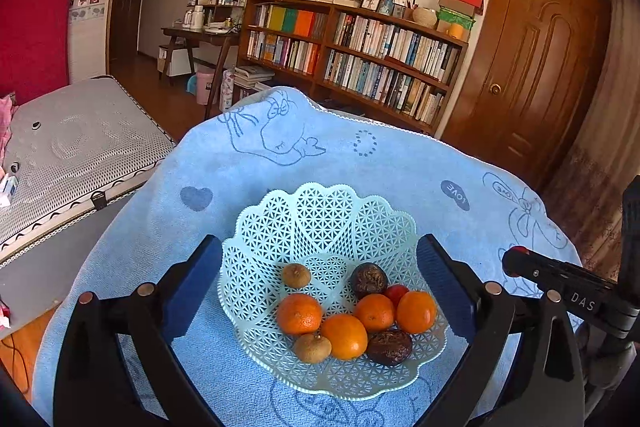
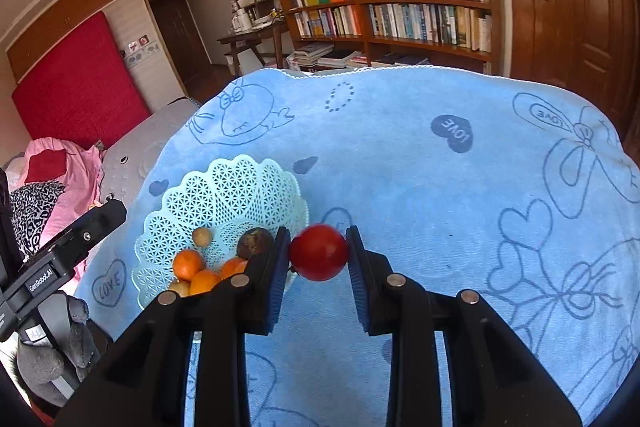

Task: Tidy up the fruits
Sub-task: 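Lower the red tomato into the basket and open the right tool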

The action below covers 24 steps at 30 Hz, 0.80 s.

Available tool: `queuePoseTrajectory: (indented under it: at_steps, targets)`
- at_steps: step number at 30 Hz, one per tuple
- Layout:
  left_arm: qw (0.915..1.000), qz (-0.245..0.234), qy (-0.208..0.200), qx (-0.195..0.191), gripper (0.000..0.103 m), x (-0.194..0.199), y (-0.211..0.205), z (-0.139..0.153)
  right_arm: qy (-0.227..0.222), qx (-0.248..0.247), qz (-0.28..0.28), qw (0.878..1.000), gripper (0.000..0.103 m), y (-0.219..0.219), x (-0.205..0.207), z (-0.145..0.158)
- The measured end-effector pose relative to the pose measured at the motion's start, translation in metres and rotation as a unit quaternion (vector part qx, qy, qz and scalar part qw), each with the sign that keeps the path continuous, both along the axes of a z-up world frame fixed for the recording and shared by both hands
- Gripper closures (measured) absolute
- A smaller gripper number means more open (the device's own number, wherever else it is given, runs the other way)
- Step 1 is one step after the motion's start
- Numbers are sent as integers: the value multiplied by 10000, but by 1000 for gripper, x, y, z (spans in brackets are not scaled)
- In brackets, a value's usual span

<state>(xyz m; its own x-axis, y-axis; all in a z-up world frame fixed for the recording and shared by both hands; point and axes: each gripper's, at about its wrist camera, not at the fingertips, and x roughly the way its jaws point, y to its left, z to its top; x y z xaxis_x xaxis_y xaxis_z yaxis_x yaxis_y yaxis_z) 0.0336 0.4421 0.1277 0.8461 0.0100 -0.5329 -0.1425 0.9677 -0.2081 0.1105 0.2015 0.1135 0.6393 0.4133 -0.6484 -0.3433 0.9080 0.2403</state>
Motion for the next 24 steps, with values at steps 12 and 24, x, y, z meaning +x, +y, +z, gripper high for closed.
queuePoseTrajectory:
  at_steps: [12, 24]
  targets:
    - [9996, 162, -23, -209, 3, -4, 14, 4, 212, 49, 239, 9995, 62, 44, 18, -4]
    - [9996, 168, 95, 196, 3, -7, 4, 0, -197, -352, -41, 9992, 29, 18, -20, -13]
